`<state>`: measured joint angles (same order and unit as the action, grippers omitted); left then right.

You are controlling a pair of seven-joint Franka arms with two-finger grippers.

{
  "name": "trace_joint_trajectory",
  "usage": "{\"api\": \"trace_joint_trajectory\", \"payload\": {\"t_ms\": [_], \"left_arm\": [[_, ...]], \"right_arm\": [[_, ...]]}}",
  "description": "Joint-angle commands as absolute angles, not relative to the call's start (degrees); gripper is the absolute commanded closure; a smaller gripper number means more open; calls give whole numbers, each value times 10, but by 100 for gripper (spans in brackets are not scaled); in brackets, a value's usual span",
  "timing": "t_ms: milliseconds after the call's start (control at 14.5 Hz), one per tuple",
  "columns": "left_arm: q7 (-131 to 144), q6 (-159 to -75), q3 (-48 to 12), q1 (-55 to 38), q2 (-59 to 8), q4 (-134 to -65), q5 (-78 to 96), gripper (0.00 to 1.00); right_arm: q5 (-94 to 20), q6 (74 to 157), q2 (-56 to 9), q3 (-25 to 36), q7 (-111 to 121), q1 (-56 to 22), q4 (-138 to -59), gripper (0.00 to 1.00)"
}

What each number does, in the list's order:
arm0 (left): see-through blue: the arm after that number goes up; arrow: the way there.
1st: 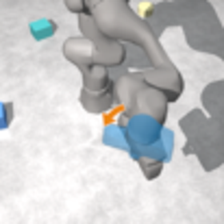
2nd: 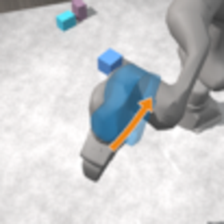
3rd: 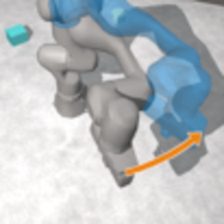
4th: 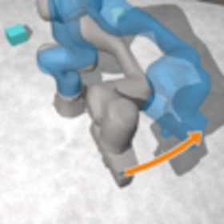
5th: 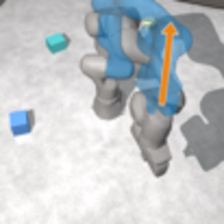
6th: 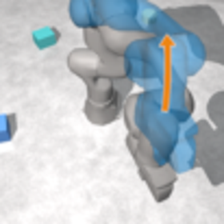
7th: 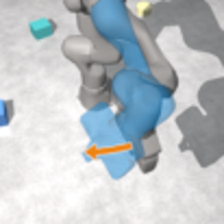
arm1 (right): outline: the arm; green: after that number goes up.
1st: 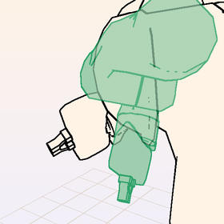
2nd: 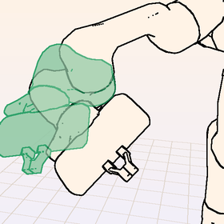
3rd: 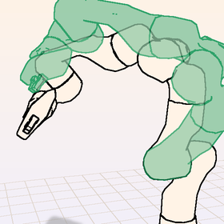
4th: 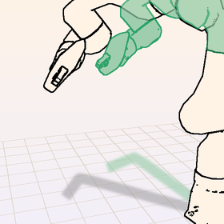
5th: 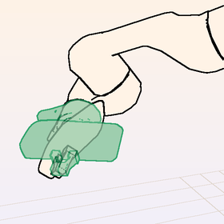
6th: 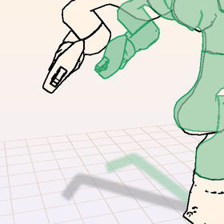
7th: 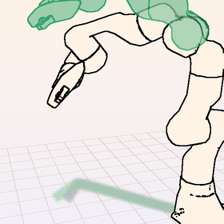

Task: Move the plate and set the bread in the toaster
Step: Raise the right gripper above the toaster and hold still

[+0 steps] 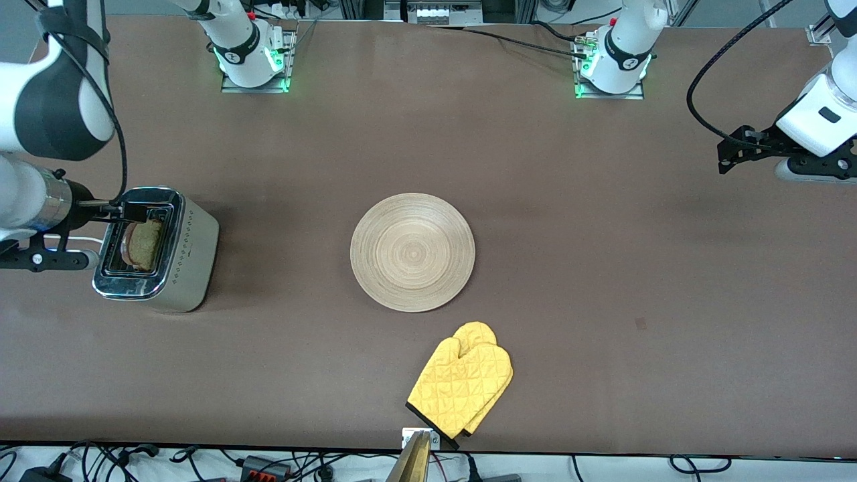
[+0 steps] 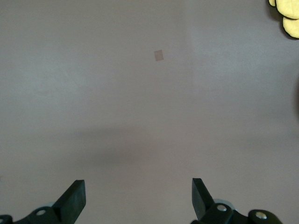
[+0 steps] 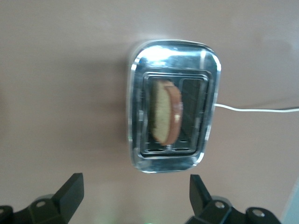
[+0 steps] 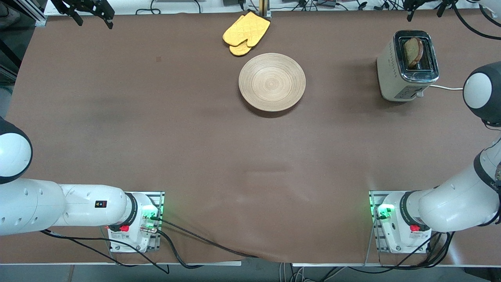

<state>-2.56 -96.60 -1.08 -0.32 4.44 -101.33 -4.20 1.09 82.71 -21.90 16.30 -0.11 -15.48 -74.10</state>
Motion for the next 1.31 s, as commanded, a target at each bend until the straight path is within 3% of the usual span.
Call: {"api": "trace_joint_trajectory", "payload": {"t_ms": [0, 481, 688, 1238], "left_arm": [[-24, -954, -11, -3, 40, -998, -44, 0], [-25, -954, -11, -3, 40, -998, -44, 0], [-25, -954, -11, -3, 40, -998, -44, 0], [-25, -954, -11, -3, 40, -998, -44, 0]], "right_arm": [[-57, 814, -220, 163, -1, -148, -720, 0], [-104, 809, -227, 161, -4, -148, -679, 0], [-175, 809, -237, 157, 3, -113, -681, 0], [-63, 855, -164, 160, -2, -99, -780, 0]]}}
